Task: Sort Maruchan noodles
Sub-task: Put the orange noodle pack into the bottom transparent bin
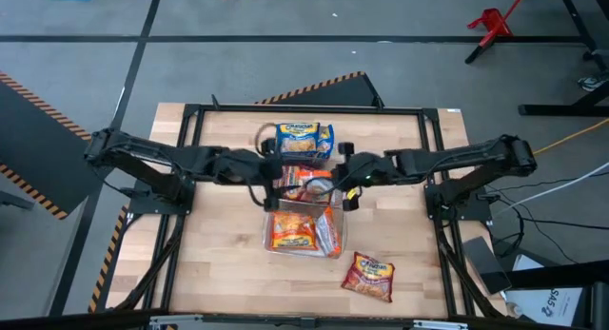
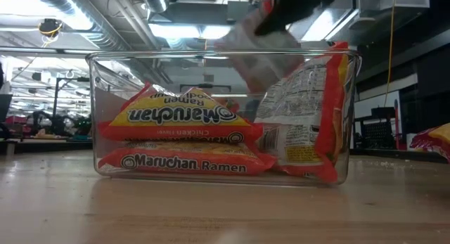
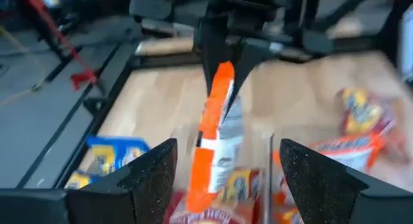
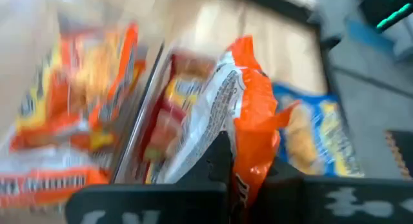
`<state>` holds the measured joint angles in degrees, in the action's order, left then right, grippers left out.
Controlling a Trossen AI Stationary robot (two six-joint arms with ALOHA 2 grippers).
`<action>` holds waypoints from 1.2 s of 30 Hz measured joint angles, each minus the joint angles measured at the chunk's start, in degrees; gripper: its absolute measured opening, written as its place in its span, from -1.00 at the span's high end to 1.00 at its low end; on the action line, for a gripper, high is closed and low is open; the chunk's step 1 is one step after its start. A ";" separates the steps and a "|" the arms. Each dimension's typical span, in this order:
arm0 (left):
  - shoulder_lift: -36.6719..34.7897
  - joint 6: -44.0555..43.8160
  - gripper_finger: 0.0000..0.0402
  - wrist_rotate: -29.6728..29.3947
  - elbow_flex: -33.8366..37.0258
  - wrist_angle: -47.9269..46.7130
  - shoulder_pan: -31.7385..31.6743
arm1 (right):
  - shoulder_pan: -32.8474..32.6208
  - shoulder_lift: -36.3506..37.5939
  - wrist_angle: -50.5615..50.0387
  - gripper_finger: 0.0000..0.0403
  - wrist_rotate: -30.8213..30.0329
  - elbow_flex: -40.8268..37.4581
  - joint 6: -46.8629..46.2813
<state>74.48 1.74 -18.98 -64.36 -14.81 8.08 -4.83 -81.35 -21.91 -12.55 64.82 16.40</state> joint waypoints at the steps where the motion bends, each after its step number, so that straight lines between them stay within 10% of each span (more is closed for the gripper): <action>1: -0.99 -0.07 -0.33 1.23 0.00 0.49 -0.28 | 0.05 1.31 0.61 1.00 0.03 0.00 -0.06; 15: 0.16 -1.25 -0.33 7.81 0.02 6.51 -3.06 | -0.04 17.75 10.60 1.00 6.08 0.02 -1.49; 36: 11.21 -1.45 -0.33 19.63 0.02 32.35 -7.86 | -0.04 18.41 15.00 1.00 10.68 0.02 -2.66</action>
<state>85.68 0.30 0.66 -64.34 17.55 0.21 -4.86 -62.94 -6.91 -1.87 64.84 13.74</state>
